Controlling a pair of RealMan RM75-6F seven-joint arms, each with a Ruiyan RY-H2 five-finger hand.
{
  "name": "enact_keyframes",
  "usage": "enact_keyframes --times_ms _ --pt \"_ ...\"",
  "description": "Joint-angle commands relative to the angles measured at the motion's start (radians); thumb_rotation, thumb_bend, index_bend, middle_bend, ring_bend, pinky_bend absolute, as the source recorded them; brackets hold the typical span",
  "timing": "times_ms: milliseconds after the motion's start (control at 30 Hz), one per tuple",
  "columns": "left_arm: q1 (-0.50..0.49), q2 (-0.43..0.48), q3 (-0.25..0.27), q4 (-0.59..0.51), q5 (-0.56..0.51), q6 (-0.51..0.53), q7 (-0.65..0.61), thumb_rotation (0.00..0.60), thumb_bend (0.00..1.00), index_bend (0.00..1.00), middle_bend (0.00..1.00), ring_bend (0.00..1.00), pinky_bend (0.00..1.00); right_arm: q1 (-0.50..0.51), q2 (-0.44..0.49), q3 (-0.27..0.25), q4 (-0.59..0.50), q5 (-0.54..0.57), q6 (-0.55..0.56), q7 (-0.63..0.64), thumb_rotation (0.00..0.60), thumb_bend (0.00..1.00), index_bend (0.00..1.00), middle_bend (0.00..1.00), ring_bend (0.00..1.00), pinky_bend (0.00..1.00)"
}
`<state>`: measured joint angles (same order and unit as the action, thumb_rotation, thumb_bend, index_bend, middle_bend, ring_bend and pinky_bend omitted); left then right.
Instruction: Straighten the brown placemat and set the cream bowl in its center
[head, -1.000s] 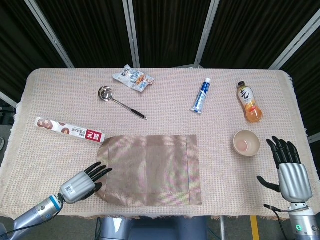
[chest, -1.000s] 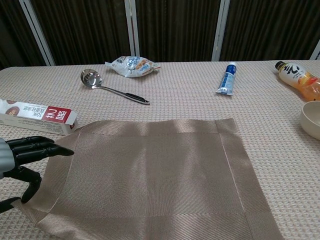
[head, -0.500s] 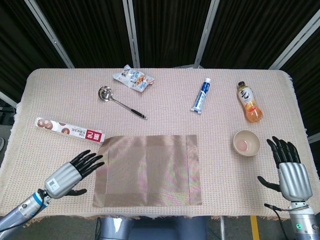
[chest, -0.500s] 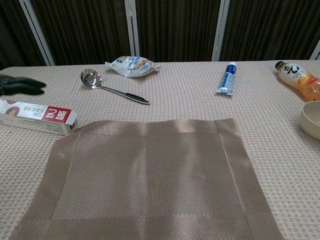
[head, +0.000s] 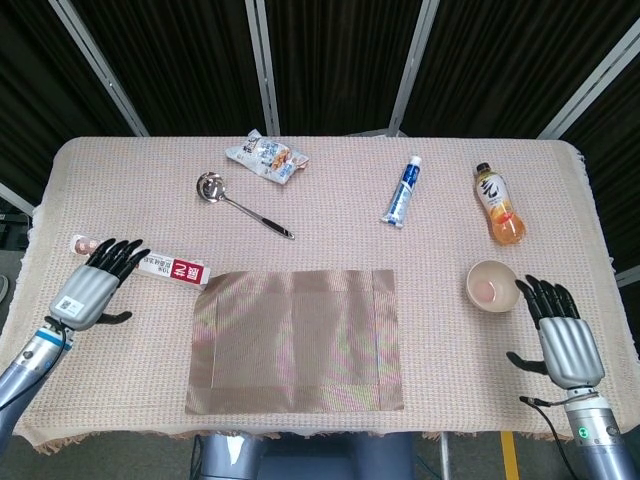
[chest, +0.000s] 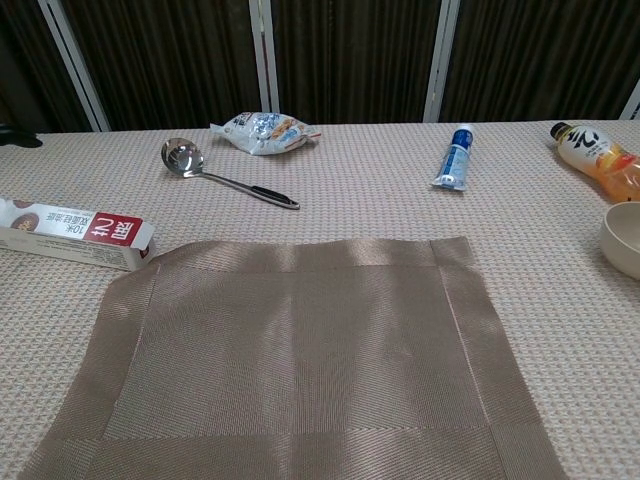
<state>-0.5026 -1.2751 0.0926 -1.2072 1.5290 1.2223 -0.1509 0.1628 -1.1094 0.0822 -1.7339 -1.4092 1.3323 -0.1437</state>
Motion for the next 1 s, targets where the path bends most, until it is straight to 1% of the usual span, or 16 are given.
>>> enact_keyframes --times_ms 33,167,200,333,500,600,667,700,733,800,833,867,900,933,967,1000 --pt "-0.036 -0.095 -0.044 0.14 -0.073 -0.111 -0.039 0.6 0.0 0.0 0.0 0.0 0.0 0.025 -0.017 0.007 0.038 0.026 -0.043 -0.017 0.6 0.0 0.0 0.0 0.0 0.0" --pt "-0.048 -0.155 -0.057 0.229 -0.089 -0.154 -0.049 0.6 0.0 0.0 0.0 0.0 0.0 0.082 -0.049 0.018 0.123 0.084 -0.159 -0.027 0.6 0.0 0.0 0.0 0.0 0.0" --pt "-0.05 -0.172 -0.06 0.254 -0.091 -0.16 -0.053 0.6 0.0 0.0 0.0 0.0 0.0 0.105 -0.063 0.017 0.162 0.102 -0.207 -0.037 0.6 0.0 0.0 0.0 0.0 0.0" --pt "-0.053 -0.21 -0.063 0.321 -0.085 -0.167 -0.067 0.6 0.0 0.0 0.0 0.0 0.0 0.17 -0.124 0.024 0.288 0.152 -0.321 -0.071 0.6 0.0 0.01 0.0 0.0 0.0" --pt "-0.06 -0.238 -0.06 0.386 -0.07 -0.185 -0.085 0.6 0.0 0.0 0.0 0.0 0.0 0.222 -0.213 0.035 0.436 0.208 -0.41 -0.081 0.6 0.0 0.05 0.0 0.0 0.0" --pt "-0.073 -0.255 -0.055 0.417 -0.064 -0.222 -0.086 0.6 0.0 0.01 0.0 0.0 0.0 0.236 -0.248 0.035 0.49 0.22 -0.429 -0.081 0.6 0.0 0.07 0.0 0.0 0.0" --pt "-0.084 -0.269 -0.052 0.438 -0.064 -0.255 -0.076 0.6 0.02 0.07 0.0 0.04 0.0 0.24 -0.264 0.034 0.513 0.225 -0.436 -0.076 0.6 0.0 0.08 0.0 0.0 0.0" --pt "-0.088 -0.275 -0.052 0.446 -0.065 -0.269 -0.072 0.6 0.06 0.12 0.0 0.09 0.01 0.242 -0.269 0.034 0.52 0.225 -0.438 -0.074 0.6 0.0 0.09 0.0 0.0 0.0" --pt "-0.092 -0.281 -0.052 0.453 -0.067 -0.284 -0.067 0.6 0.14 0.19 0.0 0.18 0.03 0.243 -0.273 0.033 0.527 0.225 -0.438 -0.073 0.6 0.0 0.09 0.0 0.0 0.0" --pt "-0.102 -0.295 -0.054 0.468 -0.073 -0.315 -0.054 0.6 0.27 0.29 0.04 0.3 0.09 0.245 -0.28 0.032 0.537 0.223 -0.436 -0.068 0.6 0.0 0.11 0.0 0.0 0.0" --pt "-0.106 -0.303 -0.056 0.478 -0.077 -0.33 -0.045 0.6 0.36 0.36 0.09 0.34 0.14 0.245 -0.283 0.032 0.542 0.221 -0.434 -0.067 0.6 0.0 0.12 0.0 0.0 0.0" --pt "-0.108 -0.307 -0.057 0.483 -0.079 -0.336 -0.041 0.6 0.39 0.39 0.13 0.34 0.17 0.245 -0.284 0.031 0.544 0.219 -0.433 -0.067 0.6 0.0 0.13 0.0 0.0 0.0" --pt "-0.113 -0.318 -0.06 0.498 -0.081 -0.345 -0.029 0.6 0.44 0.45 0.2 0.36 0.22 0.246 -0.288 0.031 0.552 0.217 -0.43 -0.065 0.6 0.02 0.16 0.0 0.0 0.0" --pt "-0.116 -0.325 -0.063 0.508 -0.082 -0.348 -0.023 0.6 0.47 0.51 0.28 0.38 0.28 0.247 -0.291 0.031 0.555 0.216 -0.427 -0.062 0.6 0.05 0.2 0.0 0.0 0.0" --pt "-0.117 -0.331 -0.066 0.516 -0.083 -0.346 -0.019 0.6 0.49 0.54 0.32 0.4 0.31 0.247 -0.295 0.032 0.559 0.215 -0.424 -0.059 0.6 0.08 0.25 0.0 0.0 0.0" --pt "-0.119 -0.339 -0.07 0.529 -0.082 -0.341 -0.013 0.6 0.5 0.6 0.39 0.44 0.35 0.246 -0.3 0.034 0.566 0.212 -0.416 -0.053 0.6 0.14 0.35 0.0 0.0 0.0"
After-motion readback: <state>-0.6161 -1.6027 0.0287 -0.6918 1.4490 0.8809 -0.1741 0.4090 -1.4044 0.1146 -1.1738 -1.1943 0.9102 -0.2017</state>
